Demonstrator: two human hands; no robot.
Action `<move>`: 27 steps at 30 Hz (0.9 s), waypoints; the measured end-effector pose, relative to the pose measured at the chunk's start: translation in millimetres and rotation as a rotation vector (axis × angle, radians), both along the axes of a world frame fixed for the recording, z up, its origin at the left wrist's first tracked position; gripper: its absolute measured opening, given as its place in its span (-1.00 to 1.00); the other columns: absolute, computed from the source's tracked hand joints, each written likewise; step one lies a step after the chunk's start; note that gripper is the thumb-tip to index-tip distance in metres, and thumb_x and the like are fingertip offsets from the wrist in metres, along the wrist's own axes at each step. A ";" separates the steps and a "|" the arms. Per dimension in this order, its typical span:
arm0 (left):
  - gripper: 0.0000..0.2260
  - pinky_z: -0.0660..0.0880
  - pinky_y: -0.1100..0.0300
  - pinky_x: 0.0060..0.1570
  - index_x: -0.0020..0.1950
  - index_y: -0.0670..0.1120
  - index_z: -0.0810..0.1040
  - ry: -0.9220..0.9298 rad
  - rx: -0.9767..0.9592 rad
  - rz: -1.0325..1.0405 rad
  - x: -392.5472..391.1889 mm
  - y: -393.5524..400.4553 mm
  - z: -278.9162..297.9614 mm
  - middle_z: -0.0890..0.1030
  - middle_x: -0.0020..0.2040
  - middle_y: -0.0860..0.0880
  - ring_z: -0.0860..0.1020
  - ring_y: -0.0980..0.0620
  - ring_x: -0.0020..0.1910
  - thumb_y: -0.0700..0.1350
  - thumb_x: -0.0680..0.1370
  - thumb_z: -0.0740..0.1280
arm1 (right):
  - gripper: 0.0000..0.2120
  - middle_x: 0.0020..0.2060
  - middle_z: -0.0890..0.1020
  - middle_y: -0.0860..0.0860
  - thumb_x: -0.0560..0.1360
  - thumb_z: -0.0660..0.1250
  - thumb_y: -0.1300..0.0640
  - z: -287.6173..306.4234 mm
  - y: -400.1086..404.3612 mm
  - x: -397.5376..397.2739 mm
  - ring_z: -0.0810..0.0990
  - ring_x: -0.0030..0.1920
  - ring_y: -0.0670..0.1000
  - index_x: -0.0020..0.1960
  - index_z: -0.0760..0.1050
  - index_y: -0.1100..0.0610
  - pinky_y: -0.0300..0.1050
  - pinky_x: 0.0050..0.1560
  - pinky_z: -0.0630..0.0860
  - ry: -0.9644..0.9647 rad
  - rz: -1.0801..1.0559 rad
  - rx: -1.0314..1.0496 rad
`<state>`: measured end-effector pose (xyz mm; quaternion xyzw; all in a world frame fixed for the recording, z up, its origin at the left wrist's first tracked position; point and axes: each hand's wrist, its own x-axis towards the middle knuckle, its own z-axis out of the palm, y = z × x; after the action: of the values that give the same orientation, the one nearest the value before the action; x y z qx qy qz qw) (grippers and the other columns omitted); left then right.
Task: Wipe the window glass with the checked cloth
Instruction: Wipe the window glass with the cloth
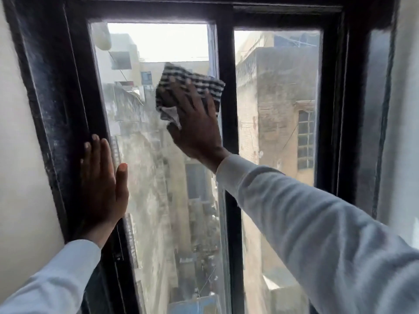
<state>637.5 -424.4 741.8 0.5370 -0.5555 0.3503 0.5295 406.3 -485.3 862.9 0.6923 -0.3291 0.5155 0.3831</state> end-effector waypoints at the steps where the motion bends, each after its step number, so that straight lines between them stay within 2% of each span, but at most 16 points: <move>1: -0.32 -0.01 -0.13 0.78 0.80 -0.19 0.09 0.000 -0.014 0.002 -0.1 -0.9 0.8 0.06 0.83 -0.14 0.02 -0.14 0.83 0.21 0.79 -0.09 | -0.24 0.70 0.36 -0.01 0.52 0.34 -0.11 -5.1 -2.6 3.2 0.24 0.72 0.19 0.69 0.33 0.01 0.29 0.71 0.04 -0.093 -0.005 0.020; 4: -0.36 0.13 -0.21 0.74 0.78 -0.18 0.19 0.068 -0.058 0.048 -9.1 1.8 5.6 0.17 0.81 -0.15 0.13 -0.17 0.80 0.15 0.78 0.06 | -0.29 0.75 0.22 -0.01 0.57 0.28 -0.08 -92.2 6.9 18.0 0.11 0.76 0.16 0.69 0.25 -0.04 0.25 0.75 -0.03 -0.257 0.028 0.128; 7: -0.35 0.17 -0.21 0.67 0.78 -0.04 0.21 0.013 -0.041 0.074 -34.5 6.1 22.6 0.17 0.81 -0.04 0.15 -0.09 0.80 0.25 0.75 0.12 | -0.33 0.79 0.01 -0.06 0.66 0.14 -0.08 -180.5 14.9 3.8 -0.09 0.79 0.06 0.75 0.20 0.01 0.16 0.77 -0.15 -0.161 0.108 0.278; 9: -0.36 0.14 -0.16 0.63 0.78 0.03 0.21 -0.132 -0.032 0.067 -59.6 0.0 40.7 0.13 0.82 0.02 0.13 -0.03 0.81 0.27 0.74 0.14 | -0.42 0.78 0.13 0.00 0.73 0.05 -0.08 -202.5 27.8 -13.2 0.02 0.78 0.04 0.71 0.30 0.07 0.08 0.77 -0.04 -0.226 0.294 0.349; 10: -0.36 0.13 -0.13 0.61 0.79 0.04 0.20 -0.214 -0.036 0.053 -75.4 -5.5 50.5 0.12 0.83 0.02 0.12 -0.02 0.81 0.27 0.74 0.15 | -0.46 0.70 0.34 0.06 0.76 0.02 -0.13 -205.8 40.5 -18.4 0.23 0.73 0.04 0.62 0.46 0.05 0.06 0.72 0.13 -0.345 0.418 0.403; 11: -0.35 0.13 -0.10 0.59 0.80 0.04 0.17 -0.293 -0.033 0.033 -94.2 -11.7 59.7 0.10 0.83 0.02 0.12 -0.01 0.81 0.27 0.75 0.14 | -0.45 0.48 0.59 0.11 0.75 0.03 -0.22 -209.7 53.6 -24.1 0.49 0.54 0.03 0.44 0.61 0.04 0.05 0.57 0.35 -0.564 0.561 0.463; 13: -0.33 0.13 -0.07 0.60 0.82 0.03 0.10 -0.422 -0.009 -0.014 -135.1 -24.0 71.3 0.06 0.84 0.02 0.11 0.01 0.81 0.26 0.76 0.12 | -0.44 -0.05 0.69 0.14 0.63 0.16 -0.34 -210.7 76.1 -43.1 0.68 -0.01 0.03 0.01 0.68 0.11 -0.01 0.10 0.57 -1.236 0.806 0.598; 15: -0.33 0.11 -0.07 0.64 0.83 -0.01 0.09 -0.490 0.005 -0.067 -173.6 -34.4 74.3 0.06 0.84 0.00 0.12 0.01 0.80 0.21 0.77 0.15 | -0.53 -0.08 0.70 0.20 0.65 0.19 -0.24 -208.9 87.6 -85.6 0.72 -0.10 0.12 0.06 0.65 0.13 0.00 -0.04 0.67 -1.736 0.812 0.716; 17: -0.36 0.12 -0.10 0.67 0.82 -0.08 0.14 -0.503 0.004 -0.103 -203.3 -43.2 72.5 0.12 0.82 -0.04 0.18 -0.03 0.80 0.14 0.79 0.18 | -0.56 0.03 0.70 0.23 0.71 0.14 -0.15 -203.9 93.7 -133.9 0.72 -0.05 0.20 0.17 0.59 0.19 0.11 0.01 0.69 -1.970 0.815 0.677; 19: -0.38 0.17 -0.12 0.69 0.80 -0.13 0.16 -0.492 0.001 -0.085 -223.1 -49.5 70.7 0.14 0.82 -0.09 0.18 -0.07 0.80 0.11 0.80 0.17 | -0.46 -0.01 0.71 0.19 0.64 0.13 -0.18 -193.0 89.1 -163.9 0.69 -0.08 0.16 0.23 0.56 0.28 0.12 -0.03 0.66 -1.856 0.701 0.537; 21: -0.37 0.22 -0.12 0.69 0.80 -0.17 0.14 -0.471 0.001 -0.035 -234.3 -54.4 69.5 0.12 0.82 -0.13 0.17 -0.11 0.80 0.12 0.81 0.16 | -0.25 -0.09 0.72 0.09 0.57 0.09 -0.29 -179.9 73.4 -173.0 0.68 -0.15 0.11 0.35 0.52 0.35 0.01 -0.12 0.63 -1.537 0.599 0.426; 22: -0.36 0.23 -0.12 0.69 0.80 -0.18 0.14 -0.459 -0.002 -0.027 -237.4 -56.7 68.4 0.11 0.82 -0.15 0.16 -0.13 0.80 0.12 0.81 0.16 | -0.15 0.07 0.73 0.14 0.55 0.06 -0.35 -176.1 64.7 -173.0 0.71 0.03 0.15 0.46 0.48 0.34 0.06 0.05 0.65 -1.337 0.527 0.420; 23: -0.35 0.21 -0.11 0.70 0.80 -0.19 0.13 -0.449 0.000 -0.033 -239.7 -58.2 67.9 0.10 0.82 -0.16 0.15 -0.14 0.80 0.13 0.81 0.15 | -0.12 0.36 0.65 0.21 0.57 0.03 -0.38 -178.0 52.2 -172.4 0.63 0.35 0.18 0.58 0.41 0.28 0.13 0.37 0.57 -1.112 0.446 0.450; 24: -0.35 0.17 -0.09 0.72 0.80 -0.20 0.10 -0.446 0.001 -0.040 -240.9 -59.8 67.5 0.08 0.82 -0.17 0.12 -0.14 0.80 0.14 0.81 0.11 | -0.17 0.61 0.45 0.20 0.62 0.02 -0.35 -183.4 36.1 -172.7 0.40 0.62 0.16 0.66 0.34 0.20 0.18 0.62 0.37 -0.879 0.359 0.492; 25: -0.34 0.10 -0.07 0.74 0.81 -0.20 0.07 -0.446 0.016 -0.050 -241.4 -60.2 67.2 0.04 0.82 -0.17 0.08 -0.14 0.81 0.16 0.81 0.07 | -0.29 0.72 0.27 0.12 0.68 0.04 -0.27 -190.8 19.9 -171.5 0.17 0.75 0.12 0.70 0.31 0.10 0.20 0.73 0.19 -0.649 0.267 0.511; 27: -0.31 -0.03 -0.03 0.76 0.81 -0.20 0.01 -0.452 0.037 -0.037 -241.1 -62.5 65.9 -0.04 0.83 -0.16 0.00 -0.13 0.82 0.19 0.80 -0.01 | -0.42 0.78 0.12 0.00 0.73 0.15 -0.13 -201.4 -10.8 -167.2 -0.03 0.79 0.10 0.72 0.25 -0.04 0.25 0.75 0.08 -0.228 0.094 0.489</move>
<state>396.4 -486.9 807.7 0.4441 -0.6763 0.4416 0.3878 239.1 -496.0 661.5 0.7162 -0.4521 0.5127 0.1407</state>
